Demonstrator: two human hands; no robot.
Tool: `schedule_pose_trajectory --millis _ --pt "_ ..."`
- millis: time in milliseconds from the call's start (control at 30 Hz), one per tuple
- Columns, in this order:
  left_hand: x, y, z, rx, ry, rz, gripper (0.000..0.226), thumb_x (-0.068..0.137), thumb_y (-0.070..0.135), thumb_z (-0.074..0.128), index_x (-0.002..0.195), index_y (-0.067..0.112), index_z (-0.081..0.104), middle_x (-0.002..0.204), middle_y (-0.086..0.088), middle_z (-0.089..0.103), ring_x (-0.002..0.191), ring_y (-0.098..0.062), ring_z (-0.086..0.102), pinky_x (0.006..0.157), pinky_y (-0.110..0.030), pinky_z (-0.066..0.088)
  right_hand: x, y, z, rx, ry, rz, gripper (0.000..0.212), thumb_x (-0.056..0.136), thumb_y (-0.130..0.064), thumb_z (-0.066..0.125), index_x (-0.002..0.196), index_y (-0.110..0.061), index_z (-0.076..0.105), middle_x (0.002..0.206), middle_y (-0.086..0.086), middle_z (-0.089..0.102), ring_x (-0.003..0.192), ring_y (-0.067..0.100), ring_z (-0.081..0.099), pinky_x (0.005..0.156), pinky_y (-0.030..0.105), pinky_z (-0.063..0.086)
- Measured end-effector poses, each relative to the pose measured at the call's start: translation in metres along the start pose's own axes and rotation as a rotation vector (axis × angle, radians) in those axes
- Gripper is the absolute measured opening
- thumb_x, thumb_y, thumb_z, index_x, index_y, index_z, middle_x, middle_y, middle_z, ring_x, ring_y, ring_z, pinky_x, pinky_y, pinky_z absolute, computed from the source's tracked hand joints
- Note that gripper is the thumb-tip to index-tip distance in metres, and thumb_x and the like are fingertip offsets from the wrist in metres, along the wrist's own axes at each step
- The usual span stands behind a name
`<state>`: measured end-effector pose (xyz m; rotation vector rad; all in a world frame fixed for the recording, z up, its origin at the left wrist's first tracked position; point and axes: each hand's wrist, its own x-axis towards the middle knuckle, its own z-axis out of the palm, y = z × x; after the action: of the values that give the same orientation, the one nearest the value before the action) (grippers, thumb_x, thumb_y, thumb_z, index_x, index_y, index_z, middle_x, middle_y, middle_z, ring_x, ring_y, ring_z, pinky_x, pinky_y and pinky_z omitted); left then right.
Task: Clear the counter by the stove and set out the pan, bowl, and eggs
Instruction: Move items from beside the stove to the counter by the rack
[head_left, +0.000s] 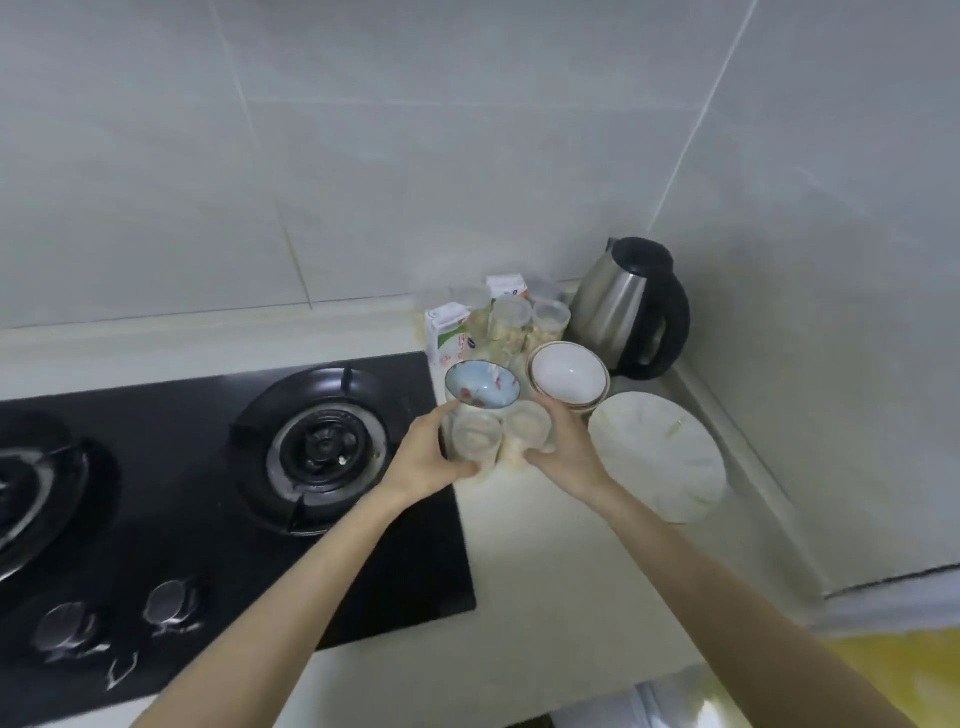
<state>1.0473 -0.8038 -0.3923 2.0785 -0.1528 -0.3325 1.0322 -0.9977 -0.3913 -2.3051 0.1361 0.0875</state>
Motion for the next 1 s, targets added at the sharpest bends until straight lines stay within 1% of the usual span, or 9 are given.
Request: schedule_pose_trajectory --millis 100,200,300,467,633,733,833,933,1000 --pt "0.008 -0.009 0.014 0.021 0.011 -0.074 0.085 0.063 0.009 0.084 0.138 0.01 0.043 0.128 0.0 0.054 0.12 -0.015 0.049 0.101 -0.025 0.038 0.016 0.008 -0.002 -0.028 -0.035 -0.086 0.054 0.067 0.005 0.067 0.118 -0.008 0.057 0.114 0.005 0.058 0.109 0.026 0.05 0.096 0.038 0.039" --pt "0.013 -0.01 0.027 -0.011 0.059 -0.129 0.082 0.061 0.014 0.086 0.133 0.015 0.047 0.124 0.001 0.057 0.114 -0.016 0.054 0.099 -0.033 0.044 0.027 0.017 -0.003 -0.001 -0.119 -0.152 0.051 0.064 -0.001 0.068 0.112 -0.017 0.061 0.108 -0.011 0.058 0.108 0.019 0.053 0.095 0.036 0.042" --pt "0.016 -0.008 0.039 -0.057 0.157 -0.155 0.072 0.059 0.02 0.086 0.123 0.022 0.053 0.113 0.009 0.06 0.104 -0.011 0.057 0.093 -0.03 0.048 0.034 0.026 -0.001 0.043 -0.127 -0.203 0.047 0.057 -0.015 0.066 0.099 -0.034 0.058 0.1 -0.027 0.055 0.1 0.007 0.054 0.092 0.034 0.045" --pt "0.012 -0.012 0.054 -0.082 0.302 -0.185 0.066 0.056 0.025 0.089 0.114 0.03 0.057 0.107 0.017 0.063 0.101 -0.003 0.059 0.09 -0.027 0.05 0.037 0.037 -0.003 0.08 -0.141 -0.221 0.057 0.059 -0.019 0.072 0.107 -0.041 0.051 0.101 -0.031 0.054 0.105 0.006 0.053 0.093 0.035 0.046" --pt "-0.002 -0.008 0.062 -0.101 0.392 -0.178 0.066 0.053 0.026 0.09 0.111 0.032 0.06 0.102 0.02 0.065 0.097 0.006 0.06 0.089 -0.026 0.052 0.039 0.041 -0.009 0.153 -0.201 -0.222 0.056 0.066 -0.013 0.077 0.11 -0.033 0.049 0.102 -0.023 0.054 0.1 0.003 0.053 0.086 0.012 0.042" --pt "-0.014 0.002 0.06 -0.104 0.453 -0.142 0.063 0.055 0.029 0.089 0.111 0.031 0.061 0.103 0.019 0.067 0.096 0.006 0.06 0.084 -0.023 0.052 0.041 0.04 -0.013 0.166 -0.208 -0.232 0.063 0.065 -0.018 0.08 0.119 -0.026 0.049 0.113 -0.014 0.058 0.106 0.007 0.055 0.088 0.022 0.045" --pt "-0.028 0.016 0.054 -0.115 0.536 -0.109 0.06 0.057 0.028 0.088 0.11 0.037 0.06 0.102 0.02 0.067 0.096 0.007 0.06 0.084 -0.022 0.052 0.041 0.03 -0.018 0.242 -0.237 -0.281 0.067 0.064 -0.016 0.082 0.121 -0.026 0.047 0.117 -0.009 0.059 0.107 0.008 0.056 0.09 0.021 0.046" --pt "-0.049 0.028 0.042 -0.123 0.627 -0.085 0.06 0.059 0.028 0.088 0.11 0.038 0.06 0.103 0.02 0.067 0.097 0.007 0.06 0.083 -0.02 0.052 0.038 0.008 -0.019 0.317 -0.292 -0.359 0.066 0.065 -0.013 0.083 0.118 -0.029 0.046 0.118 -0.01 0.058 0.108 0.007 0.057 0.089 0.015 0.046" --pt "-0.061 0.033 0.033 -0.135 0.668 -0.083 0.061 0.059 0.026 0.088 0.113 0.033 0.06 0.103 0.019 0.067 0.097 0.007 0.06 0.083 -0.017 0.051 0.036 -0.005 -0.016 0.349 -0.33 -0.402 0.066 0.065 -0.014 0.084 0.119 -0.027 0.048 0.117 -0.015 0.057 0.109 0.006 0.057 0.091 0.019 0.046"
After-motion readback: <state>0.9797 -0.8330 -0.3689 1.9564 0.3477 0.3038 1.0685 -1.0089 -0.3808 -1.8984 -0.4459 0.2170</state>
